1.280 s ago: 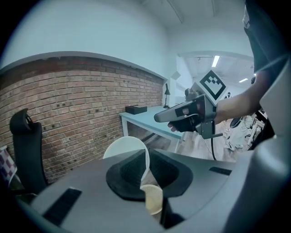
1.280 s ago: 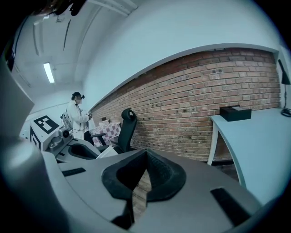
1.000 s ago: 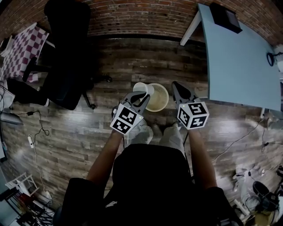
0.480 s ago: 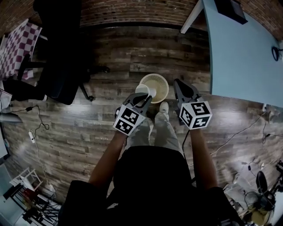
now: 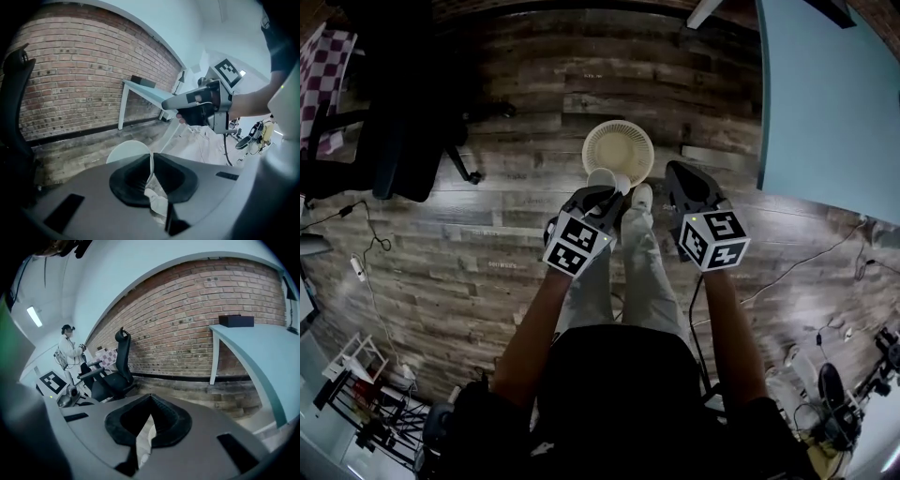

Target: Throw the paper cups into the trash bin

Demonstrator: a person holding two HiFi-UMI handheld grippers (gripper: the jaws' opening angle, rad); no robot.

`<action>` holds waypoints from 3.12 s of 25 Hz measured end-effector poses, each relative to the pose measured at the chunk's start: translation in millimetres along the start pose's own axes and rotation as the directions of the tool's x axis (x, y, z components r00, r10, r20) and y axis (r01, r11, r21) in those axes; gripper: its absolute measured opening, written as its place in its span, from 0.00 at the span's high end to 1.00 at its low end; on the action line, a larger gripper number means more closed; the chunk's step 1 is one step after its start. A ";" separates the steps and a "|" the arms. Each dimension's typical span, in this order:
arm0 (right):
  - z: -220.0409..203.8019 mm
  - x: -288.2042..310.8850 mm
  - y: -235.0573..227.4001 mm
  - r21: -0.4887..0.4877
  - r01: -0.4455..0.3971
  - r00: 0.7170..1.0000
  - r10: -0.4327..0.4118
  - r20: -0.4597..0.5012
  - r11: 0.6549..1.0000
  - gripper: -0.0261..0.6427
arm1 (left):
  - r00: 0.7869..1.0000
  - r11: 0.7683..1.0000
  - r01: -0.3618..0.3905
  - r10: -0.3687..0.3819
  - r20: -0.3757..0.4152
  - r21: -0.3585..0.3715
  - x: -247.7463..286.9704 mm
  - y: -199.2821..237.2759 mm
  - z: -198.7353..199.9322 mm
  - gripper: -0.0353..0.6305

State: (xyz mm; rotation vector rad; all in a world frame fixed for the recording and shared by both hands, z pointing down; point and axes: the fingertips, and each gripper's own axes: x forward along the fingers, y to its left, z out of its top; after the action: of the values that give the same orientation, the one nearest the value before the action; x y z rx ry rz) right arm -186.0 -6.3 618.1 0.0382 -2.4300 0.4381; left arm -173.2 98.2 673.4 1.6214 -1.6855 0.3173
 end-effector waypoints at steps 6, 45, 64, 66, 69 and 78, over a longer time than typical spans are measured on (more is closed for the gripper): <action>-53.7 23.0 -19.2 0.015 -0.013 0.997 0.014 -0.072 1.000 0.95 | 0.999 0.998 0.023 -0.025 -0.039 -0.059 42.3 7.0 -39.4 0.90; -251.7 195.2 -103.9 -0.027 -0.141 0.953 0.128 -0.275 0.990 0.95 | 0.979 0.980 -0.067 0.029 -0.201 -0.185 255.2 96.5 -227.1 0.90; -258.4 209.7 -113.8 -0.036 -0.169 0.942 0.151 -0.300 0.985 0.95 | 0.973 0.971 -0.165 0.131 -0.190 -0.175 285.4 138.6 -229.1 0.75; -253.2 205.0 -114.1 -0.034 -0.164 0.945 0.147 -0.292 0.986 0.95 | 0.973 0.972 -0.169 0.137 -0.187 -0.166 279.7 133.1 -224.0 0.77; -242.0 196.4 -111.3 -0.035 -0.162 0.950 0.146 -0.277 0.986 0.95 | 0.975 0.975 -0.162 0.134 -0.178 -0.155 268.2 122.5 -212.5 0.87; -208.1 156.5 -93.3 -0.028 -0.141 0.962 0.130 -0.241 0.990 0.95 | 0.980 0.985 -0.144 0.129 -0.149 -0.097 219.2 89.3 -163.7 0.93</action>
State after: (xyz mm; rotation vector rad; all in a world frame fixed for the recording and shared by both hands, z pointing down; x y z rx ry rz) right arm -169.0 -14.6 894.1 -0.1914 -2.2106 0.4226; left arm -178.8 55.6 957.9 1.3753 -1.6786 0.3948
